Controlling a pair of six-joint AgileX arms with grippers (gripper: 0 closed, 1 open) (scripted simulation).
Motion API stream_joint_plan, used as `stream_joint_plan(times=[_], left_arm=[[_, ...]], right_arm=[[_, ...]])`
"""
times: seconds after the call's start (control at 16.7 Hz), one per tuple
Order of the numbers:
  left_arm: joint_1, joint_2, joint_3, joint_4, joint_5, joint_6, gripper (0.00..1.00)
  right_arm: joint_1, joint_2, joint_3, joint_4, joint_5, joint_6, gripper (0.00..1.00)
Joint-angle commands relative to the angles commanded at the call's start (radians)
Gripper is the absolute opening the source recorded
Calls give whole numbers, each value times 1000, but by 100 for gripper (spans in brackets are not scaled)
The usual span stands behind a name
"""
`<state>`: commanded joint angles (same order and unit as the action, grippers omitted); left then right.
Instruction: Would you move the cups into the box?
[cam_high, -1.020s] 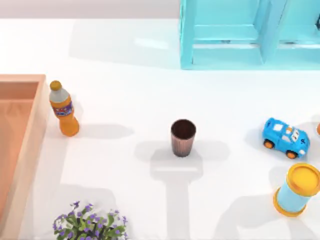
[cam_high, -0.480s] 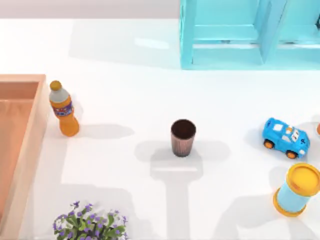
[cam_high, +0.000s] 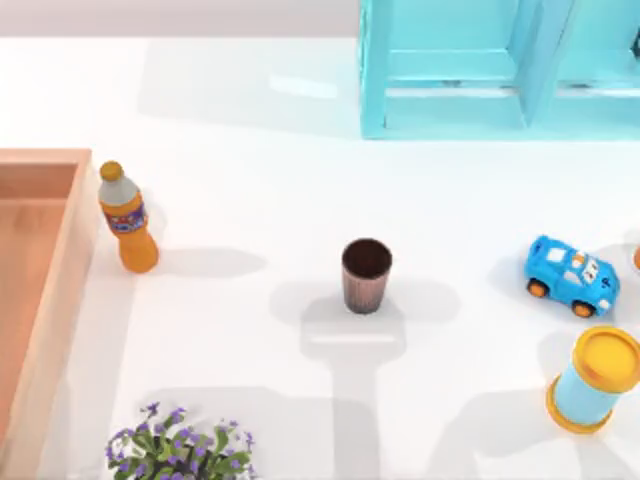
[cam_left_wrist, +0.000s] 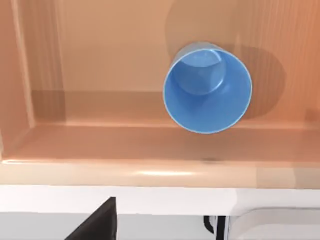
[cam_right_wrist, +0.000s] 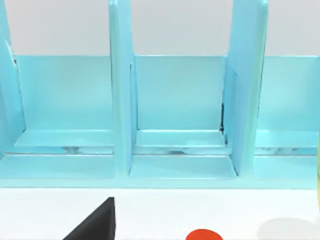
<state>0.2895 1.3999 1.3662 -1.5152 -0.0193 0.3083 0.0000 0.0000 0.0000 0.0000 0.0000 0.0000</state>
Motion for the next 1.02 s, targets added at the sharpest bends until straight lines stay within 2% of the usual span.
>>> stream_joint_plan(times=[0.3, 0.48, 0.72, 1.02], left_arm=[[-6, 13, 9, -1, 0, -9, 100], [-81, 106, 105, -33, 0, -82, 100], [-264, 343, 379, -105, 4, -266, 100], [-570, 708, 873, -198, 14, -565, 100]], right_arm=[[0, 0, 0, 0, 0, 0, 100], [0, 0, 0, 0, 0, 0, 100], [0, 0, 0, 0, 0, 0, 100], [0, 0, 0, 0, 0, 0, 100]])
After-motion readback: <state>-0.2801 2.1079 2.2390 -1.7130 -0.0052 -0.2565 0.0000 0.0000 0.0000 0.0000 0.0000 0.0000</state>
